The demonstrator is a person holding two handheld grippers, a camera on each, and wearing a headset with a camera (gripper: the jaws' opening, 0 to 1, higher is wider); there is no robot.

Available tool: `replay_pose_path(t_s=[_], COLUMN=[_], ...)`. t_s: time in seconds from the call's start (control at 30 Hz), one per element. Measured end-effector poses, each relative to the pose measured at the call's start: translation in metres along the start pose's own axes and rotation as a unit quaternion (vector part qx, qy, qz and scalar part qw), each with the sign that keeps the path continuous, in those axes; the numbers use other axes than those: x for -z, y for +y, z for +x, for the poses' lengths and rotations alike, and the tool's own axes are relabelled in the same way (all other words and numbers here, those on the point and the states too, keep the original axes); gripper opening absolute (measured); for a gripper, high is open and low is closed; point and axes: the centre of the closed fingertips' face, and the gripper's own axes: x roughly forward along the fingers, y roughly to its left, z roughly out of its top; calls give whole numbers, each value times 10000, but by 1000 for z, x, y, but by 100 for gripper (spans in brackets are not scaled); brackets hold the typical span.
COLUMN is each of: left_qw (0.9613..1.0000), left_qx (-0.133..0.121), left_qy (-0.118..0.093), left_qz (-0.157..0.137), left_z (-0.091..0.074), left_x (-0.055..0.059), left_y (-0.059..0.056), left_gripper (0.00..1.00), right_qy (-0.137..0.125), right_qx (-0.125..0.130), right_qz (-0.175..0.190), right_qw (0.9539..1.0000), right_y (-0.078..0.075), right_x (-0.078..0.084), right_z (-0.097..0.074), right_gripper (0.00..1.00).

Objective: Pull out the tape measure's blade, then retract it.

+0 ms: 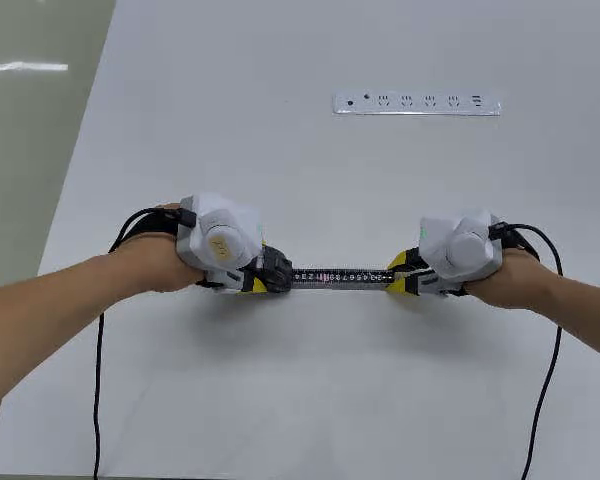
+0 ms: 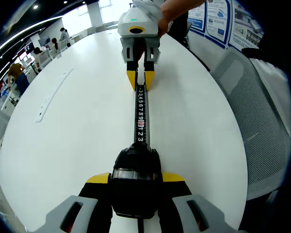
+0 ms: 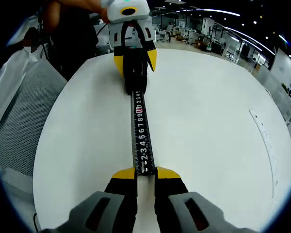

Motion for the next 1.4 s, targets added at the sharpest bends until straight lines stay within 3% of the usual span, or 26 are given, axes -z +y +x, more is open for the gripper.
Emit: replay_pose_path(t_s=[0.7, 1.4], left_qw=[10000, 10000], left_qx=[8, 18], left_qy=[15, 26], left_qz=[10, 20], left_z=[0, 0], left_x=[0, -1], left_y=[1, 1], left_gripper=[33, 33], right_qy=[113, 182], right_qx=[65, 105], right_qz=[74, 146], right_qw=[9999, 9997], right_y=[-4, 0], right_x=[16, 34], right_z=[-10, -33], right_gripper=[11, 11])
